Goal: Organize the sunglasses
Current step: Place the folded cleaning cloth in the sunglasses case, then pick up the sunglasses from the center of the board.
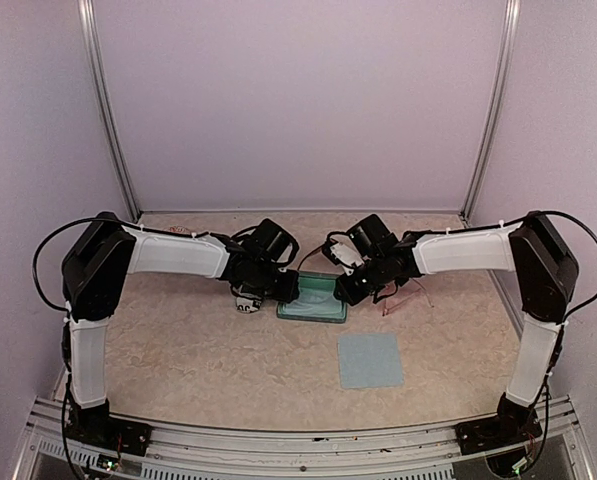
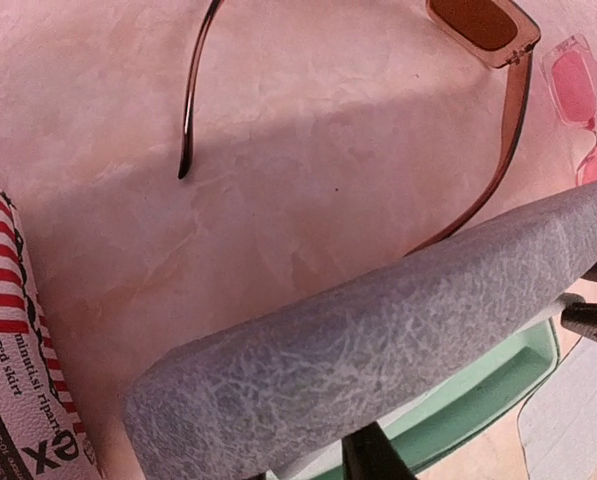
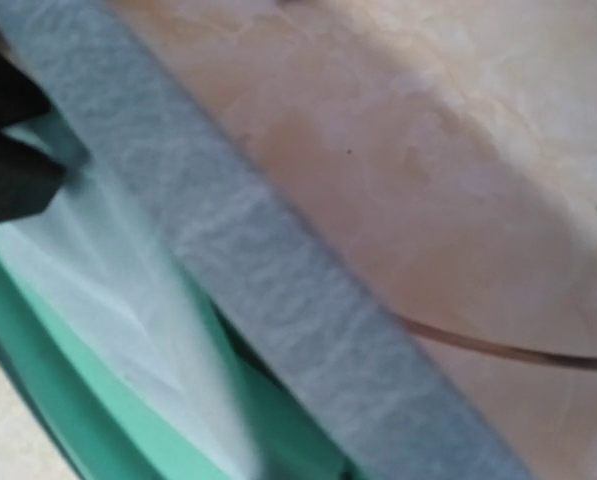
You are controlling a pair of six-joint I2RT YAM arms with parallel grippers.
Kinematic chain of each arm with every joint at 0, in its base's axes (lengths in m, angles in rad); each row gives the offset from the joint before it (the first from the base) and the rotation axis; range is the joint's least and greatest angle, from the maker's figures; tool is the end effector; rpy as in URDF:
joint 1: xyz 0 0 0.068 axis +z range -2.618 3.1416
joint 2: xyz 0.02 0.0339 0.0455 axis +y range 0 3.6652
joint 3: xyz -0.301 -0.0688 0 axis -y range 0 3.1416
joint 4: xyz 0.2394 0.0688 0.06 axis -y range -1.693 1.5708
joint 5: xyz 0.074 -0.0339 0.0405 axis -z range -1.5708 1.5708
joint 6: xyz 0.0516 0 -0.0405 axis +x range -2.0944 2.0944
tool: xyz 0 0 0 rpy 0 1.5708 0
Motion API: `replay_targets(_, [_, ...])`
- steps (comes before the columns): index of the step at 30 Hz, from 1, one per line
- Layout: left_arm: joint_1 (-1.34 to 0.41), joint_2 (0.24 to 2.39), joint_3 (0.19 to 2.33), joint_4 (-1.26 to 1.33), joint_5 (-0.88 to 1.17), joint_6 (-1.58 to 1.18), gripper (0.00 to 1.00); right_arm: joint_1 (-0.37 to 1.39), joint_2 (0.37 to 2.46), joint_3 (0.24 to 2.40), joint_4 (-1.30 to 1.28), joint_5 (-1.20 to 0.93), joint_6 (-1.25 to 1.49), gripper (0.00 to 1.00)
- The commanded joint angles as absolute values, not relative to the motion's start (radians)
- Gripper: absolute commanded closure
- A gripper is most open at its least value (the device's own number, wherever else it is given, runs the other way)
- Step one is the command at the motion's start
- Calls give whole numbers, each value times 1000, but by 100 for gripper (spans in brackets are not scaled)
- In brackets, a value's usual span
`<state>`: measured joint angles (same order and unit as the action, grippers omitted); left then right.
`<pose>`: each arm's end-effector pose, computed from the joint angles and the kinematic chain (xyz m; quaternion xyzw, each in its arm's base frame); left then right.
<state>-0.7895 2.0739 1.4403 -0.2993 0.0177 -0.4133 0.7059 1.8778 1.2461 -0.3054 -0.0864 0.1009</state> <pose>0.3292 -0.3332 0.1829 0.1803 0.9323 -0.1843 0.2538 0.3121 0.2719 0.2064 -0.2957 0.9022 0.1599 0.2702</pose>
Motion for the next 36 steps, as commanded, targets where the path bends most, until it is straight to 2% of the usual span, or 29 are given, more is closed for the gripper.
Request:
replay_targets(1, [-781,2071,1466,-304,-5,-410,69,695,1892,1277,-309,-69,112,78])
replay_targets(6, [-782,2039,1451,-305,-19,-422,62,695,1878,1274,-302,-58,115,69])
replay_targets(19, [-842,1964,1450,-328,-99,-483,46,689,1738,1220,-332,20,121,53])
replay_targets(21, [-864,1935,1440,-332,-139,-498,41,678,1718,1213,-336,36,115,51])
replay_targets(29, [-913,1779,1356,-326,-207,-532,27,590,1633,1180,-315,41,170,47])
replay_targets(36, [-916,1642,1336,-382,-285,-519,9,503,1571,1111,-321,30,269,45])
